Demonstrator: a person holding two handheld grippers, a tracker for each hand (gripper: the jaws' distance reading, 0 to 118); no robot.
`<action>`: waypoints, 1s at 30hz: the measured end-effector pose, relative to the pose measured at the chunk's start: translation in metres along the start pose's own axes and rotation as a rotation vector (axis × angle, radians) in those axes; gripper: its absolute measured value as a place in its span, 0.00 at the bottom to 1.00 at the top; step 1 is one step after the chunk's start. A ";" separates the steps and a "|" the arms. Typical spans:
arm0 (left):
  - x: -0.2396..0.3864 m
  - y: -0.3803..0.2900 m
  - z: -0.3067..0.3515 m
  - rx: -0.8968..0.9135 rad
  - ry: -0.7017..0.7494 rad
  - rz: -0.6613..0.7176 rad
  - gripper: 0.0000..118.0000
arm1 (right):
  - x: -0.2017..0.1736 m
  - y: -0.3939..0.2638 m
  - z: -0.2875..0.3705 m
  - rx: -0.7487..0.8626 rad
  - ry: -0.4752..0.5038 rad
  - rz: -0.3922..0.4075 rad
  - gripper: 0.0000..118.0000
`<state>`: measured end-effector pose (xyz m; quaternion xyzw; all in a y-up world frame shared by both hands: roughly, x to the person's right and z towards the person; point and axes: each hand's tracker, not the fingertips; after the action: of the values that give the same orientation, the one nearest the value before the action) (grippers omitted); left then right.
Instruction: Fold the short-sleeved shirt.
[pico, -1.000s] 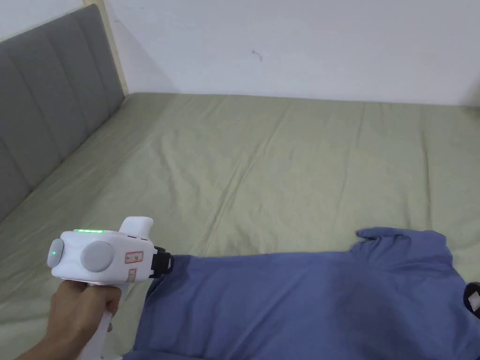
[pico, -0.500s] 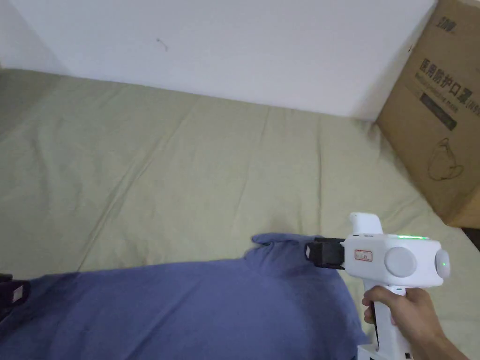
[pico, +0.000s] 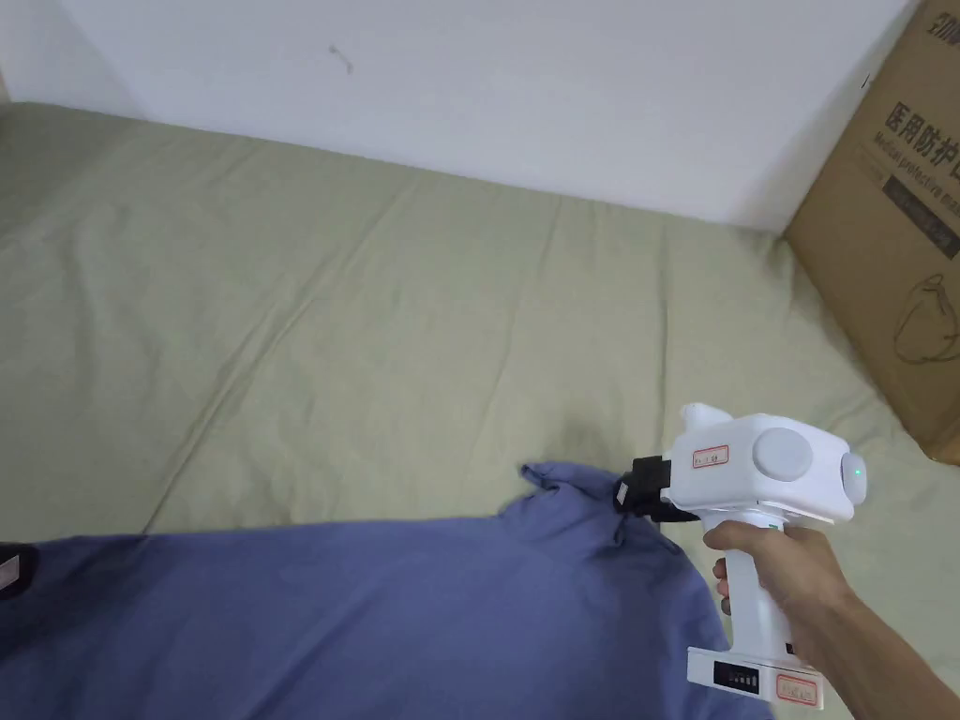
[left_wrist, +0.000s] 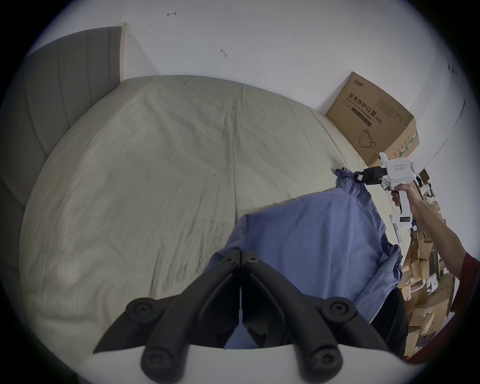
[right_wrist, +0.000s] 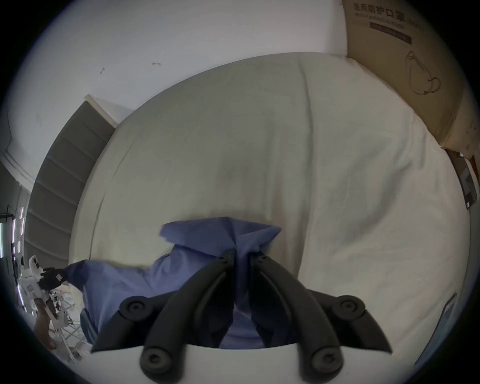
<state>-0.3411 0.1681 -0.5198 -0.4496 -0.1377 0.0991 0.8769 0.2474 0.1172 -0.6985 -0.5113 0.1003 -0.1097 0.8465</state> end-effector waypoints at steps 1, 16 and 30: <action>0.000 0.000 0.002 0.005 0.000 -0.002 0.00 | -0.004 -0.002 0.005 0.041 -0.047 0.037 0.08; 0.017 -0.053 0.092 0.117 -0.118 -0.041 0.00 | -0.045 -0.140 0.174 0.221 0.088 0.145 0.08; -0.034 -0.184 0.177 0.174 -0.259 0.043 0.00 | -0.006 -0.330 0.260 0.235 0.108 -0.031 0.08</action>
<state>-0.4226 0.1869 -0.2766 -0.3582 -0.2307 0.1868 0.8852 0.2875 0.1889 -0.2864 -0.4033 0.1245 -0.1610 0.8921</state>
